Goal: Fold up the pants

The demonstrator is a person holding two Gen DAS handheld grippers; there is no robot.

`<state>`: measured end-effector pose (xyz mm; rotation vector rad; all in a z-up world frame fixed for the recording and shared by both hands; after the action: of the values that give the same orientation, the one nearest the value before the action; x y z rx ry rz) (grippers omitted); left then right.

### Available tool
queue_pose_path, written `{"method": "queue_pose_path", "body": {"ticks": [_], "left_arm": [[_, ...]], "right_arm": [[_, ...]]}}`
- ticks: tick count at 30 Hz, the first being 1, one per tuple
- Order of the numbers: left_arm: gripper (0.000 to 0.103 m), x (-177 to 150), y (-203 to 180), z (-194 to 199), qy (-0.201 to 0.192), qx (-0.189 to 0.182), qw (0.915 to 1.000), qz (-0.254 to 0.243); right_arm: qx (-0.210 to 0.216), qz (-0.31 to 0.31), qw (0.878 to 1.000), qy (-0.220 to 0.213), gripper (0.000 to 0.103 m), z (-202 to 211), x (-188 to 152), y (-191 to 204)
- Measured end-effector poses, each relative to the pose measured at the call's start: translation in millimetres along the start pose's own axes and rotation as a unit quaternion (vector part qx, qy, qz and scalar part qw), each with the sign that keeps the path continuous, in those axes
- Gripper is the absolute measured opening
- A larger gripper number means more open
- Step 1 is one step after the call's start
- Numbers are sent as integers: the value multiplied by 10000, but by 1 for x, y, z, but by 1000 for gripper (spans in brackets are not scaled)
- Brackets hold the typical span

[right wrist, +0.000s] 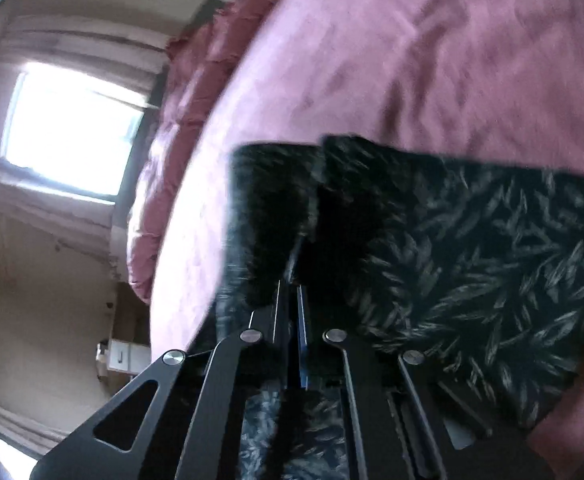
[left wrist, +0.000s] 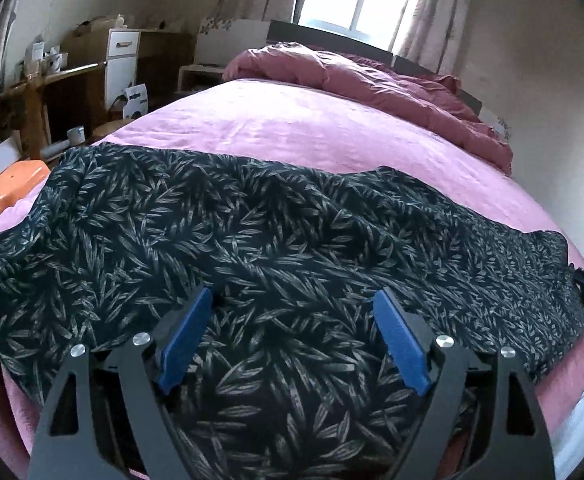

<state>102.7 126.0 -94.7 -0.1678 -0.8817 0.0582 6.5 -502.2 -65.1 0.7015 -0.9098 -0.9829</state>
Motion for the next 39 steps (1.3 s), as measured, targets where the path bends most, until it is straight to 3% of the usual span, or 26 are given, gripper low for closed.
{"method": "queue_pose_path", "body": {"ticks": [6,11,14,17,19,20,22,26,28,32,34,39], "left_arm": [[82,-3,5,7,-75,-293,9991,294],[82,-5,4,9,-25,-495,9982,331],[82,-8,-2,9,-1,-391,9992,105],[82,-8,-10,13,-47,-409,9991,-35],[83,-10,-22,18,-92,-537,9983,-201],[83,-11,-30,19,-101,-601,9975,-345],[83,-14,-48,21,-86,-708,9956,-608],[85,-19,-100,25,37,-1300,9838,-1235],[86,-20,-126,25,116,-1574,9755,-1531],[87,-22,-184,20,257,-1896,9594,-2074],[89,-25,-208,15,403,-1999,9523,-2270],[89,-51,-265,5,676,-2174,9184,-3238]], "right_arm": [[83,539,9976,-425,2,63,4,29],[-361,484,9980,-160,2,81,-8,0],[-783,417,9960,42,2,76,-17,-29],[-383,98,9990,201,3,66,-19,-42],[-75,2,9999,-66,15,71,-10,-41],[-45,50,9998,-178,26,74,-5,-41],[-170,88,9993,-308,32,78,3,-47],[40,-384,9991,-161,32,62,11,-57],[356,-599,9975,-127,32,55,15,-57],[764,-1166,9902,85,31,37,13,-54],[818,-868,9929,-17,13,40,15,-38],[642,-306,9966,-421,7,63,22,-17]]}}
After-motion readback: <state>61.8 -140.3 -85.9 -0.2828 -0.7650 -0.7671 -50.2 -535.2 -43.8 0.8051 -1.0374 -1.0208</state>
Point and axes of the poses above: each gripper's, at about its wrist camera, not at the fingertips, and z roughly against the way its jaws point, y to its left, x to its top, the point moved 8 cm from there along -z, roughly the way its jaws point, and after that the axes turned 5 degrees about x, right-handed, at the moved point
